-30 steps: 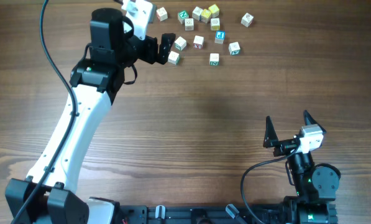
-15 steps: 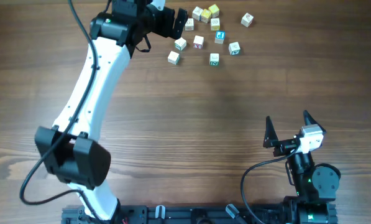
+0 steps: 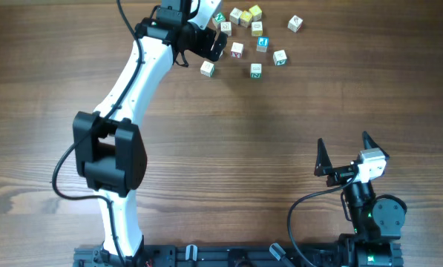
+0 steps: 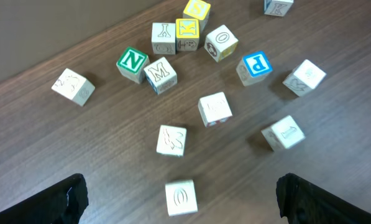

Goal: Form a tower
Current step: 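Reach the left gripper forward to a white block near the cluster, then close the left gripper on the white block and lift it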

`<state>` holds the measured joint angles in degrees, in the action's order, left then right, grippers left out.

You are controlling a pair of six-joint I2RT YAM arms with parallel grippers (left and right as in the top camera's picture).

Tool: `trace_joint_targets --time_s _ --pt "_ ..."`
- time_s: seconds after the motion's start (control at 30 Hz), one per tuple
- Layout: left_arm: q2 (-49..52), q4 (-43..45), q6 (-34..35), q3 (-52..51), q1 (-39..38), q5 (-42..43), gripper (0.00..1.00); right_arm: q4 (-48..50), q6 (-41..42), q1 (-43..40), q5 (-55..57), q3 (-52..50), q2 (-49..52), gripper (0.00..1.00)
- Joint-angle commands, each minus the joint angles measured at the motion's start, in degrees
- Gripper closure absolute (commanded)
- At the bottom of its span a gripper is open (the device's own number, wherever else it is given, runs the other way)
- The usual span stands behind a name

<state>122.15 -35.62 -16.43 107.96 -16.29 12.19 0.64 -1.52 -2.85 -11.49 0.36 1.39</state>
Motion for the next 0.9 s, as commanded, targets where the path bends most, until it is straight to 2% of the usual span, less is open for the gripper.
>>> trace_joint_targets --time_s 0.0,0.13,0.2,0.57,0.6,0.63,0.77,0.87 --pt "4.1 1.9 -1.4 1.1 -0.2 -0.3 0.00 0.2 0.2 0.3 0.5 -0.1 -0.1 0.00" --pt "7.9 4.2 -1.8 1.1 -0.2 -0.2 0.00 0.2 0.2 0.3 0.5 -0.1 -0.1 0.00" --pt "9.6 4.9 -5.7 1.0 -0.2 -0.1 0.05 0.2 0.2 0.3 0.5 -0.1 -0.1 0.00" --pt "18.6 14.1 -6.1 1.0 -0.2 -0.3 0.17 0.2 0.2 0.3 0.5 -0.1 -0.1 0.00" --pt "19.1 14.7 -6.1 1.0 -0.2 -0.3 0.19 0.2 0.2 0.3 0.5 -0.1 -0.1 0.00" --pt "19.3 15.5 -6.1 1.0 -0.2 -0.3 0.29 0.2 0.2 0.3 0.5 -0.1 -0.1 0.00" --pt "19.4 18.0 -6.1 1.0 -0.2 -0.3 0.36 0.2 0.2 0.3 0.5 -0.1 -0.1 0.00" --pt "19.3 18.8 -6.1 1.0 -0.2 -0.3 0.49 0.2 0.2 0.3 0.5 -0.1 -0.1 0.00"
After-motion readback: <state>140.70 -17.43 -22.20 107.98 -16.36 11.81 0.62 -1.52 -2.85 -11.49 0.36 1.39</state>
